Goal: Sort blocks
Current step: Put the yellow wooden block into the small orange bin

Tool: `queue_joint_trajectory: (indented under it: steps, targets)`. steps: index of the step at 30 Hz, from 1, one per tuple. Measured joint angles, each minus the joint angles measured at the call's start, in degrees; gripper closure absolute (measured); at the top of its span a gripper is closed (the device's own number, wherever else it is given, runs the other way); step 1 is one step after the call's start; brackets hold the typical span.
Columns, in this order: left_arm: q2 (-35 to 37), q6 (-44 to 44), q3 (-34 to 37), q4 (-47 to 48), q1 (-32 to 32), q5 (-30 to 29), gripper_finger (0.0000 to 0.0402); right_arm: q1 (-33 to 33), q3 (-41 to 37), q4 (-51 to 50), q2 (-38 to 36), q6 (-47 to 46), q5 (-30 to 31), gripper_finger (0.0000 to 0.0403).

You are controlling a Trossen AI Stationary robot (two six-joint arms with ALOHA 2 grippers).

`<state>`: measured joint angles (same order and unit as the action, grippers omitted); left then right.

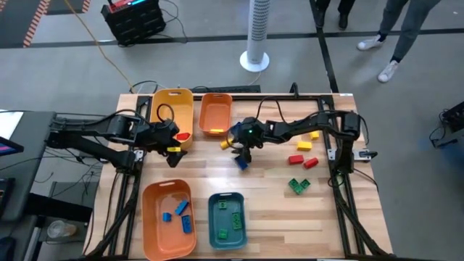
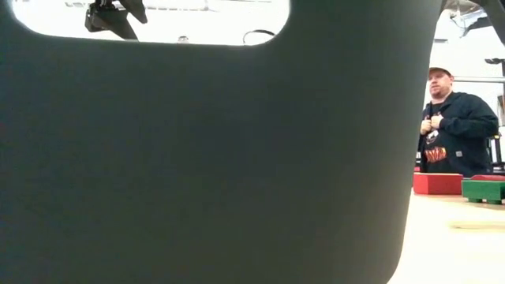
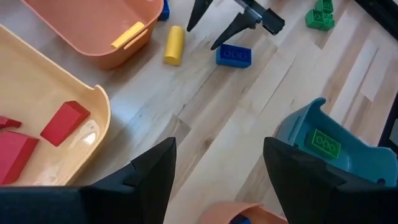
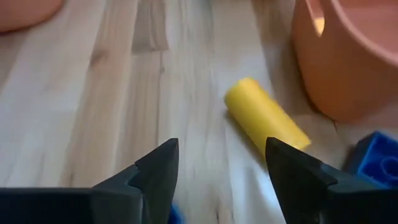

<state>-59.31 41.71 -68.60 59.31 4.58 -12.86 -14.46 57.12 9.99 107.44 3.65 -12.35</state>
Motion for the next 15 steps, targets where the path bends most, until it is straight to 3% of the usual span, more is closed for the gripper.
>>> queue_joint_trajectory:
  steps: [15]
  targets:
    - [0.0,0.9,0.0,0.0,0.0,0.8,0.0166,-1.4,1.4,1.1,1.7,7.8,-0.2,0.0148]
